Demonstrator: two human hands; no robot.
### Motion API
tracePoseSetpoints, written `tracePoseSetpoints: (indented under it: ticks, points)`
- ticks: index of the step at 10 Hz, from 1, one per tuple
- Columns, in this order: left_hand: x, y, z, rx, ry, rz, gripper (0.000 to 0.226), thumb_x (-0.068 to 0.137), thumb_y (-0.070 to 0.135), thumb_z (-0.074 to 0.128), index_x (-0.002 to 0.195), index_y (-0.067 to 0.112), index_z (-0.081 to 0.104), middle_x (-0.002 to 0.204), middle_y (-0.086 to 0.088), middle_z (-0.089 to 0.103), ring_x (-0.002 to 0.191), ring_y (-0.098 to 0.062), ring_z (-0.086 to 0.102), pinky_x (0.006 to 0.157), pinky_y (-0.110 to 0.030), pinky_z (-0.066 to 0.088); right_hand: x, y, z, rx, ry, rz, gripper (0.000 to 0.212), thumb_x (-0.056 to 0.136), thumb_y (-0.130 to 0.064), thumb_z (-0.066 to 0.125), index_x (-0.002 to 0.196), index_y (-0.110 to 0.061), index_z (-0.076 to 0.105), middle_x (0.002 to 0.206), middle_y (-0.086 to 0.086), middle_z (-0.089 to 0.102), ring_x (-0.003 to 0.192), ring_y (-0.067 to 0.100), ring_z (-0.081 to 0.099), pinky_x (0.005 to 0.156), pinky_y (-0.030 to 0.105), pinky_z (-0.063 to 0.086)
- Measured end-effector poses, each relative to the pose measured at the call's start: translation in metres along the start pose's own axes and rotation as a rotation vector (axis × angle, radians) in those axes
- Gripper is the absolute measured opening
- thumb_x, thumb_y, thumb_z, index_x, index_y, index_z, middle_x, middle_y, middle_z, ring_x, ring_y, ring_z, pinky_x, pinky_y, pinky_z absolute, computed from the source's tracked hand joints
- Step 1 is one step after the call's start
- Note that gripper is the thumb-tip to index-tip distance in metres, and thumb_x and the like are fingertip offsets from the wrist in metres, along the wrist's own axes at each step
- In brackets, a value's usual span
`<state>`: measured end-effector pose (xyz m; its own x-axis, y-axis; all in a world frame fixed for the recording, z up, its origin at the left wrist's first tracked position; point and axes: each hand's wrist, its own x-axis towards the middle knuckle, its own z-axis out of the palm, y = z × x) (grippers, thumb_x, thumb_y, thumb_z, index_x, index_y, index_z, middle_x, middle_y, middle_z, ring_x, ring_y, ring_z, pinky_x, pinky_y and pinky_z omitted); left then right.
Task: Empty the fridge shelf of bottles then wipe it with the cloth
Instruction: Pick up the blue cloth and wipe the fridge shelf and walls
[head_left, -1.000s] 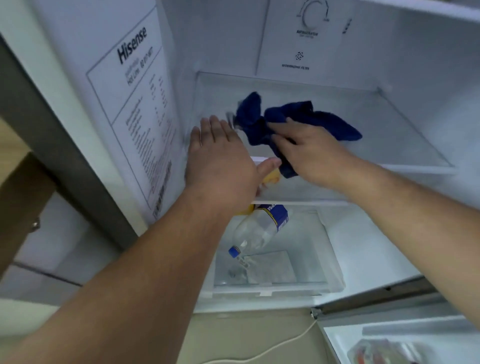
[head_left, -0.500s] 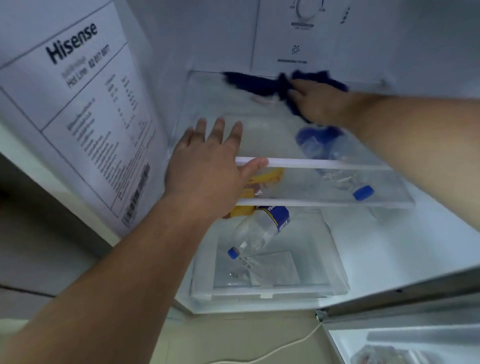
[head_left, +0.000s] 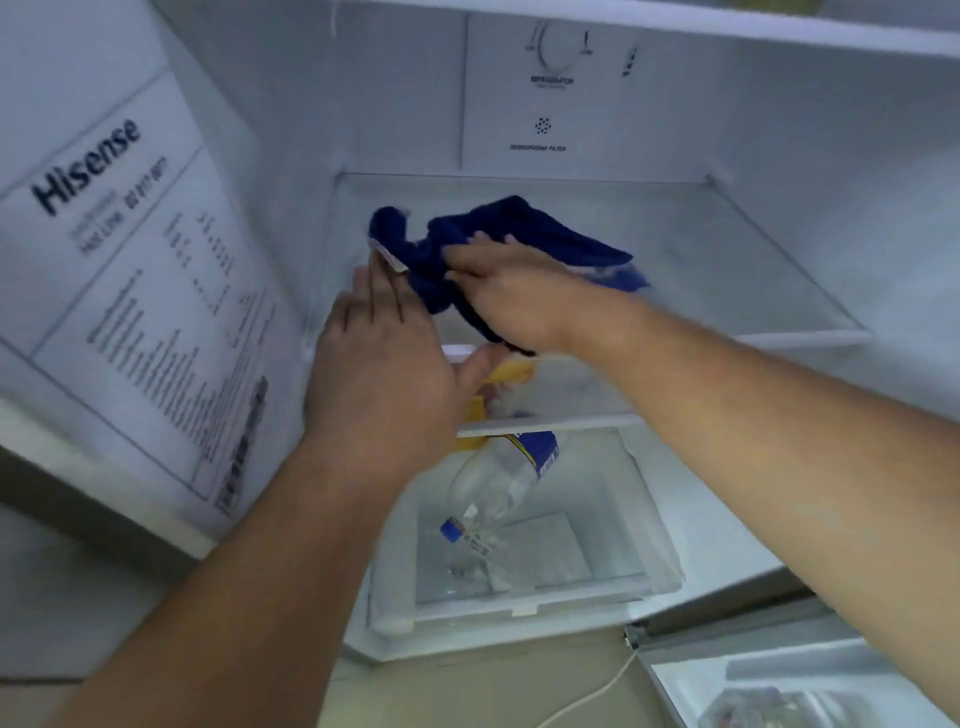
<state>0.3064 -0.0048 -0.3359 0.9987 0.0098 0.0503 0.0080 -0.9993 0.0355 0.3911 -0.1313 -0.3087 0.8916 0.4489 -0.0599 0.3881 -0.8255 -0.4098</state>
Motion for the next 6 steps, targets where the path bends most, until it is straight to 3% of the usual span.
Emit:
tracePoseSetpoints:
  ticks: [1, 2, 3, 4, 5, 6]
  points:
    - [0.0, 0.0, 0.002, -0.019, 0.028, -0.049, 0.128, 0.071, 0.083, -0.01, 0.162, -0.007, 0.004, 0.17, -0.028, 0.008, 0.16, -0.037, 0.009, 0.129, -0.046, 0.012, 0.067, -0.026, 0.003, 0.014, -0.057, -0.07, 0.043, 0.106, -0.013, 0.03, 0.145, -0.019, 0.044, 0.157, 0.011, 0.037, 0.148, 0.024, 0.028, 0.117, 0.026, 0.018]
    - [0.001, -0.001, 0.002, 0.015, 0.004, -0.044, 0.117, 0.079, 0.082, -0.001, 0.164, 0.001, 0.001, 0.172, -0.025, 0.005, 0.159, -0.037, 0.007, 0.128, -0.048, 0.011, 0.101, -0.039, 0.002, -0.047, -0.041, -0.083, 0.044, 0.107, -0.018, 0.029, 0.149, -0.013, 0.038, 0.155, 0.012, 0.039, 0.144, 0.026, 0.035, 0.113, 0.031, 0.026]
    - [0.002, -0.001, 0.002, 0.053, -0.027, -0.035, 0.112, 0.084, 0.081, 0.005, 0.164, 0.003, 0.003, 0.173, -0.022, 0.005, 0.16, -0.035, 0.006, 0.128, -0.049, 0.008, 0.111, -0.003, -0.011, -0.093, 0.012, -0.068, 0.044, 0.107, -0.024, 0.03, 0.149, -0.013, 0.039, 0.155, 0.012, 0.04, 0.143, 0.027, 0.037, 0.117, 0.035, 0.027]
    - [0.003, -0.002, 0.004, 0.045, -0.041, -0.037, 0.111, 0.085, 0.081, 0.006, 0.165, 0.003, 0.003, 0.173, -0.021, 0.003, 0.16, -0.035, 0.004, 0.129, -0.049, 0.006, 0.091, 0.06, -0.037, -0.076, 0.092, -0.003, 0.04, 0.103, -0.007, 0.049, 0.14, 0.008, 0.046, 0.146, 0.026, 0.048, 0.133, 0.039, 0.051, 0.107, 0.035, 0.042]
    - [0.003, -0.002, 0.002, 0.043, -0.045, -0.041, 0.115, 0.079, 0.081, 0.002, 0.164, 0.003, 0.005, 0.173, -0.021, 0.005, 0.16, -0.036, 0.005, 0.129, -0.049, 0.008, 0.047, 0.13, -0.061, -0.163, 0.182, 0.3, 0.047, 0.108, -0.025, 0.03, 0.151, -0.007, 0.033, 0.156, 0.019, 0.038, 0.141, 0.035, 0.039, 0.116, 0.034, 0.027]
    - [0.002, -0.002, 0.001, 0.043, -0.05, -0.039, 0.11, 0.088, 0.081, 0.011, 0.164, 0.001, 0.005, 0.173, -0.022, 0.005, 0.16, -0.037, 0.005, 0.128, -0.05, 0.007, -0.022, 0.161, -0.074, -0.209, 0.224, 0.569, 0.047, 0.107, -0.033, 0.026, 0.15, -0.018, 0.034, 0.153, 0.017, 0.042, 0.135, 0.035, 0.044, 0.111, 0.036, 0.033]
